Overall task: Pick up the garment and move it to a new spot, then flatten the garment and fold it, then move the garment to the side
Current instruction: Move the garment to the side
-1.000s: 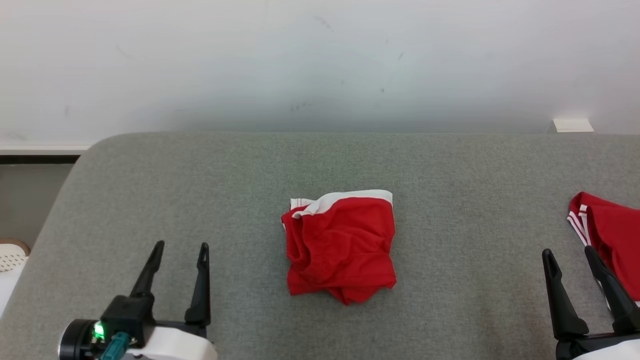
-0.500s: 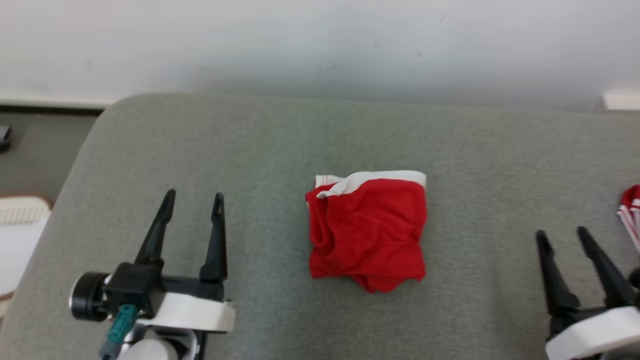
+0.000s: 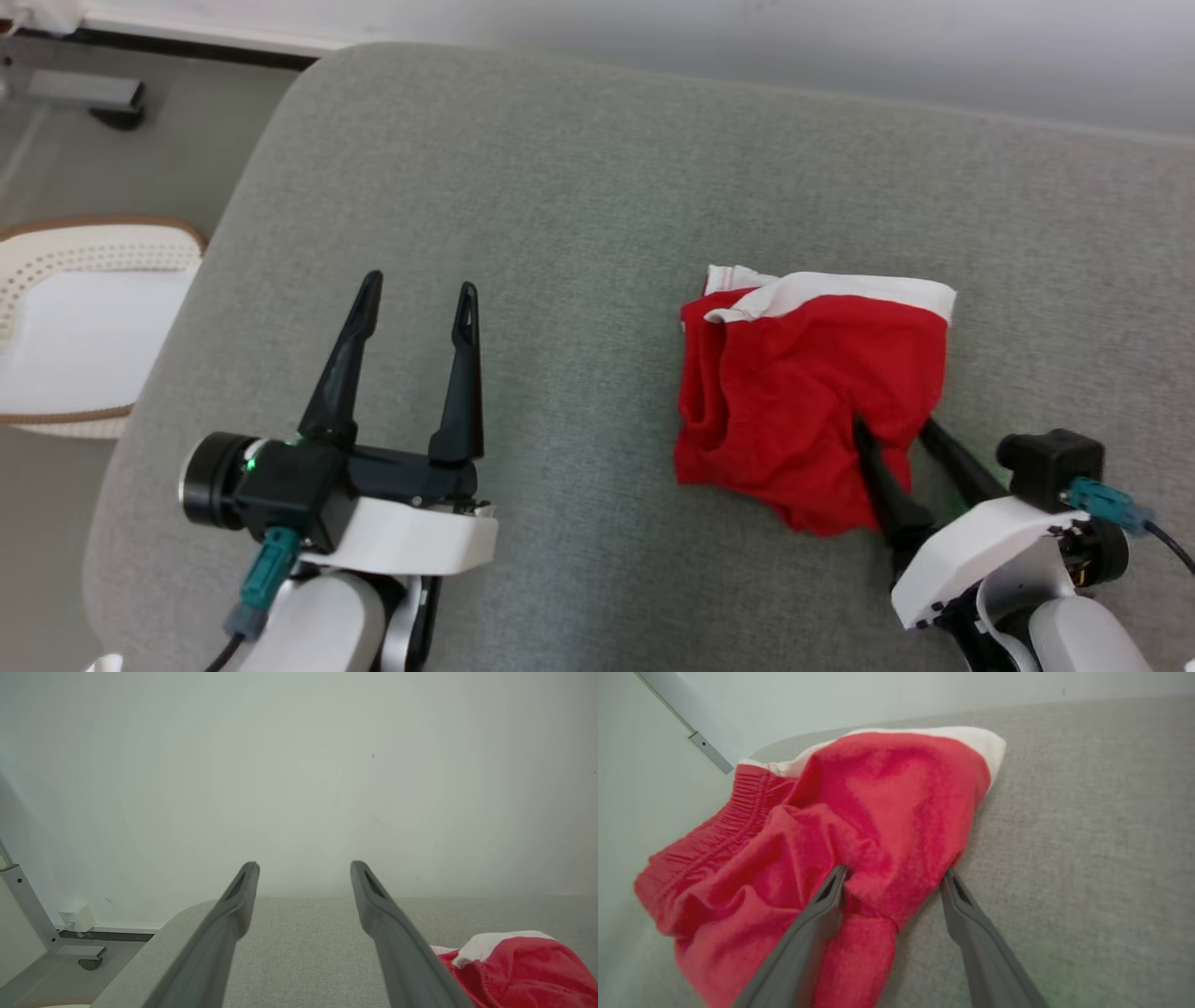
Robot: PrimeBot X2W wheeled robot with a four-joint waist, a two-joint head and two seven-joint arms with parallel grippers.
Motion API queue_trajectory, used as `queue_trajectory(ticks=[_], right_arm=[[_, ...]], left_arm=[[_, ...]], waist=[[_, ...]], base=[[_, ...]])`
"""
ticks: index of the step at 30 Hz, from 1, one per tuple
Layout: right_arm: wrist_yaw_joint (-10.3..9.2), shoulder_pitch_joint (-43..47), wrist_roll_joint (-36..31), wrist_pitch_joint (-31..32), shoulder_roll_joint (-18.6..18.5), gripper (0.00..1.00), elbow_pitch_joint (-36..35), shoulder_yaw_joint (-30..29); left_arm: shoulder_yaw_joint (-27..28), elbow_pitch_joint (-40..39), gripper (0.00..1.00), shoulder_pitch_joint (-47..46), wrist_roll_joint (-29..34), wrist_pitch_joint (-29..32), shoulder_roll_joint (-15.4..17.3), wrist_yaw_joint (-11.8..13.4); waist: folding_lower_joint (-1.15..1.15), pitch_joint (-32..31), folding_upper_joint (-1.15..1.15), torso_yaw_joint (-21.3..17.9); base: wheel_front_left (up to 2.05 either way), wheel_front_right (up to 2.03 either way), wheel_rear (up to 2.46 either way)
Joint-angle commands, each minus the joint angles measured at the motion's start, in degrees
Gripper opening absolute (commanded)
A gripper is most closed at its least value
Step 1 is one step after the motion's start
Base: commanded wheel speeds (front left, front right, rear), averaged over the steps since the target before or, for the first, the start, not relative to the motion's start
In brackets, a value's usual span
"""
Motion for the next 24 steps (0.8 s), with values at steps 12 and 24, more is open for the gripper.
queue_trajectory(ticks=[12, 24], right_arm=[[-0.07, -2.3, 3.3, 2.3, -2.4, 0.00, 4.6, 4.9], [-0.09, 1.5, -0.8, -1.2, -7.9, 0.00, -2.0, 5.5]], left_arm=[[3.6, -2.8, 1.00, 1.6, 4.6, -0.1, -1.9, -2.6], [6.8, -3.1, 1.00, 3.2, 6.0, -0.1, -0.8, -4.9]], waist=[[-0.01, 0.5, 0.00, 1.1], [-0.01, -0.4, 0.00, -14.8]], base=[[0.00, 0.00, 0.00], [0.00, 0.00, 0.00]])
